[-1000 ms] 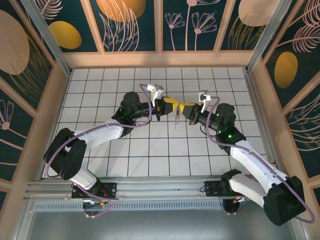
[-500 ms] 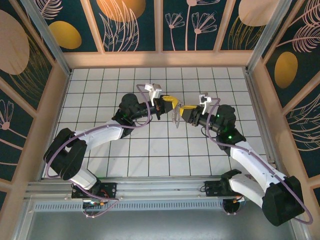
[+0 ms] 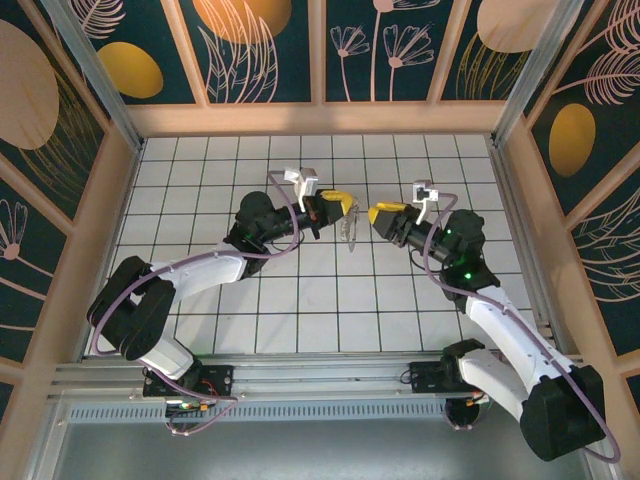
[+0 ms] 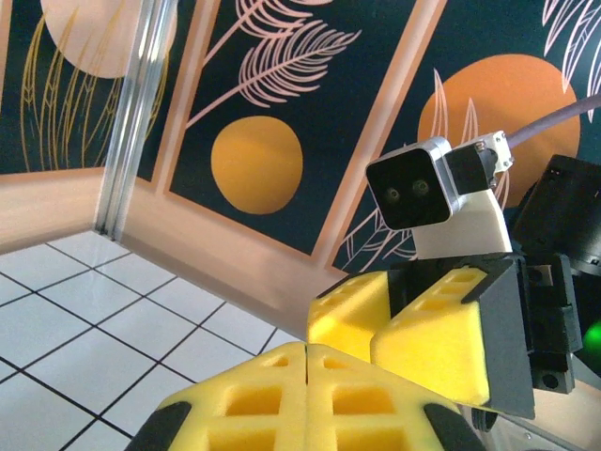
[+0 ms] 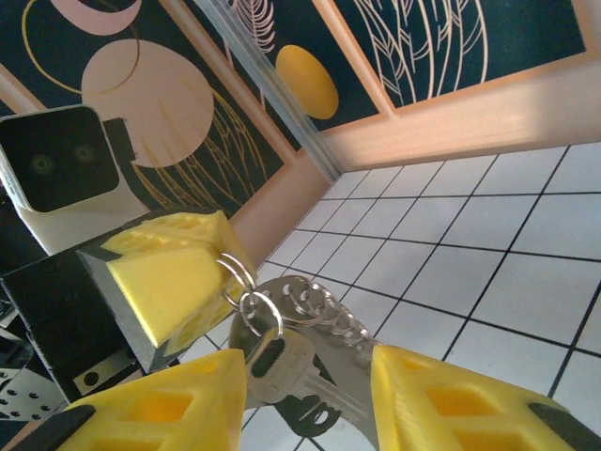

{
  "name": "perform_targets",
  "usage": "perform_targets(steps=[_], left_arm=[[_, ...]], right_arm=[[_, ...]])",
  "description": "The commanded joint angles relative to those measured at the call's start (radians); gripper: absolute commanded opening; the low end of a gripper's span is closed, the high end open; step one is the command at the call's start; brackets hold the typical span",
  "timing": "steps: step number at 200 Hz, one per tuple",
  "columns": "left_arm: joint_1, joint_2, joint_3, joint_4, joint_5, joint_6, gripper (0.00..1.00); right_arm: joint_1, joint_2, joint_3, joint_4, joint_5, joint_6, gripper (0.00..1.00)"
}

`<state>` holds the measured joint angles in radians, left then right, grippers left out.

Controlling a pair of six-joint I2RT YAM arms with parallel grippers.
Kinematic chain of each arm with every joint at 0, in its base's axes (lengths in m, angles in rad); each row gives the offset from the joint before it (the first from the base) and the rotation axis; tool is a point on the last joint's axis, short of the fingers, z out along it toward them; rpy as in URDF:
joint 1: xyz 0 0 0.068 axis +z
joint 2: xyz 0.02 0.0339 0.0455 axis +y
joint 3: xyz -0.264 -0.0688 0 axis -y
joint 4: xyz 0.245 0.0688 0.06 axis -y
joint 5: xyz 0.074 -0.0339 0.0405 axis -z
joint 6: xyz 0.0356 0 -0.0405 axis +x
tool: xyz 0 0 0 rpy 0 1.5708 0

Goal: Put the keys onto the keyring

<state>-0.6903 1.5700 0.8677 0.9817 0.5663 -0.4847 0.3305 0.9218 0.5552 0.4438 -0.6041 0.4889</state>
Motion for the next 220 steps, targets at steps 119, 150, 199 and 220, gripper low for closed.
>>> perform_targets(steps=[119,150,199,220], left_arm=[[0.015,0.096,-0.01,0.385,-0.009,-0.371,0.0],[0.016,0.11,-0.005,0.408,-0.011,-0.406,0.0],[0.016,0.136,-0.003,0.443,-0.023,-0.463,0.0],[0.016,0.137,0.0,0.451,-0.031,-0.476,0.0]], right_arm=[[-0.016,0.163,0.048,0.488,-0.066,0.245,0.52],[-0.011,0.204,0.043,0.554,-0.087,0.284,0.52],[0.018,0.257,0.048,0.608,-0.091,0.301,0.49],[0.024,0.264,0.041,0.616,-0.089,0.303,0.46]])
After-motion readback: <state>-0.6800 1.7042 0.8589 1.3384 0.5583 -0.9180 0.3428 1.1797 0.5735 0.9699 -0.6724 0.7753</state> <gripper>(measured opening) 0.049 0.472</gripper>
